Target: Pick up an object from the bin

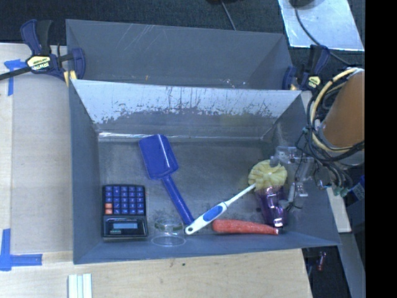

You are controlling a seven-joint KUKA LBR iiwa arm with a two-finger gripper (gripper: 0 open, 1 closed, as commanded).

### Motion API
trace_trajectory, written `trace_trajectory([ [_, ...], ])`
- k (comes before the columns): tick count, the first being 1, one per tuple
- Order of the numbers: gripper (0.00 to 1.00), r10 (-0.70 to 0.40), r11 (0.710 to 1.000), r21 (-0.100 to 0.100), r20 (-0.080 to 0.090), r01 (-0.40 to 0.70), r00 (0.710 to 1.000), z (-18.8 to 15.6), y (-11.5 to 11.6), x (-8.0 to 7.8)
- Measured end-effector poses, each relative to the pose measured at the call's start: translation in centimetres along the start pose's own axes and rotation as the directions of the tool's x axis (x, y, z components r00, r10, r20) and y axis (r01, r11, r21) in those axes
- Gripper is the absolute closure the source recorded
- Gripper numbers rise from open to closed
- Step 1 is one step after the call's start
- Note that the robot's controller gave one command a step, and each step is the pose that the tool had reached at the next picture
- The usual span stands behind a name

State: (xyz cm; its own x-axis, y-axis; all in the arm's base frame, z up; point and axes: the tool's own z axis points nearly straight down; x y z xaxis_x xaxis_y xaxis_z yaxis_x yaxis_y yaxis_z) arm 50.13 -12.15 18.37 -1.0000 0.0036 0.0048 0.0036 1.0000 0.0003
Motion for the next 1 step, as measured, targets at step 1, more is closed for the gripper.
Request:
trace_trajectory([
  [1, 0.00, -0.005, 1.000, 0.001, 0.008, 0.005, 1.000, -0.42, 0.06, -0.21],
])
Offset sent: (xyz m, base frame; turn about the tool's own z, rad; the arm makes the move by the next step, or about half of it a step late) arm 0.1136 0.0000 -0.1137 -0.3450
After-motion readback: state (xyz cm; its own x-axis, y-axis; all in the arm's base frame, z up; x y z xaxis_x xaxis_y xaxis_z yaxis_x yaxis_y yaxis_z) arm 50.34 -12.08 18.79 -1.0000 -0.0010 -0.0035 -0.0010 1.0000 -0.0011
